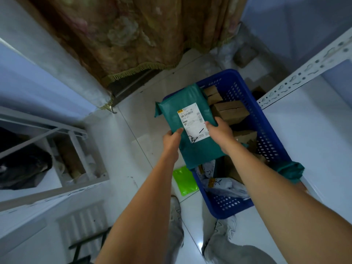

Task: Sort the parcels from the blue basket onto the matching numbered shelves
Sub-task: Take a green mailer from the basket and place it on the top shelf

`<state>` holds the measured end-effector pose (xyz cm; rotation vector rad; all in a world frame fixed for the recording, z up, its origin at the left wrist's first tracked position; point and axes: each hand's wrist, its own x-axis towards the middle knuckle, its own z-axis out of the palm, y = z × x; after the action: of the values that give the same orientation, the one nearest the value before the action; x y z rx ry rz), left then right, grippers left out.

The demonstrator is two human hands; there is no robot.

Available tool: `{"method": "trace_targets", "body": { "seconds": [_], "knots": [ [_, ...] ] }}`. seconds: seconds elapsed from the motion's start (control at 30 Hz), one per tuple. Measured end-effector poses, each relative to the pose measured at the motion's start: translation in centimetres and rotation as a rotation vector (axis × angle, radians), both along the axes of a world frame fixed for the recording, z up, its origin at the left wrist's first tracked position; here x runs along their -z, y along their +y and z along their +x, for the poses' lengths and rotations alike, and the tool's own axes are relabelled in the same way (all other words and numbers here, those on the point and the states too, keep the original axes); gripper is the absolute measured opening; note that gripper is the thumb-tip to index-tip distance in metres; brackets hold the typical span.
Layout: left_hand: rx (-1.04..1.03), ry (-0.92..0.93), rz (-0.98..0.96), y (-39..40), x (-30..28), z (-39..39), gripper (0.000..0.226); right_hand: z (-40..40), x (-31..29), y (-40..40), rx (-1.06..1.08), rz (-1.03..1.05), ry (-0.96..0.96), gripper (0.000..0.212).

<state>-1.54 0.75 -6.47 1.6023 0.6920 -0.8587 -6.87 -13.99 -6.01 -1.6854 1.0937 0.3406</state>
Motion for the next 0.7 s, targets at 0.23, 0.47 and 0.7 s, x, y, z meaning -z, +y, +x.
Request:
{"method": "trace_targets", "body": {
  "seconds": [0.23, 0.47, 0.7],
  "knots": [
    [0.084, -0.093, -0.189, 1.4, -14.4, -2.5, 0.046, -4.6, -15.5, 0.4, 0.287, 0.192, -0.221, 0.026],
    [0.091, -0.269, -0.441, 1.1, -32.8, -5.2, 0.038, -8.3, -34.9, -0.8, 0.274, 0.11, -0.534, 0.023],
    [0.202, -0.505, -0.576, -0.2, -49.4, -7.2, 0.041, -11.7, -50.3, -2.8, 0.279, 0.188, -0.791, 0.042]
  ]
}}
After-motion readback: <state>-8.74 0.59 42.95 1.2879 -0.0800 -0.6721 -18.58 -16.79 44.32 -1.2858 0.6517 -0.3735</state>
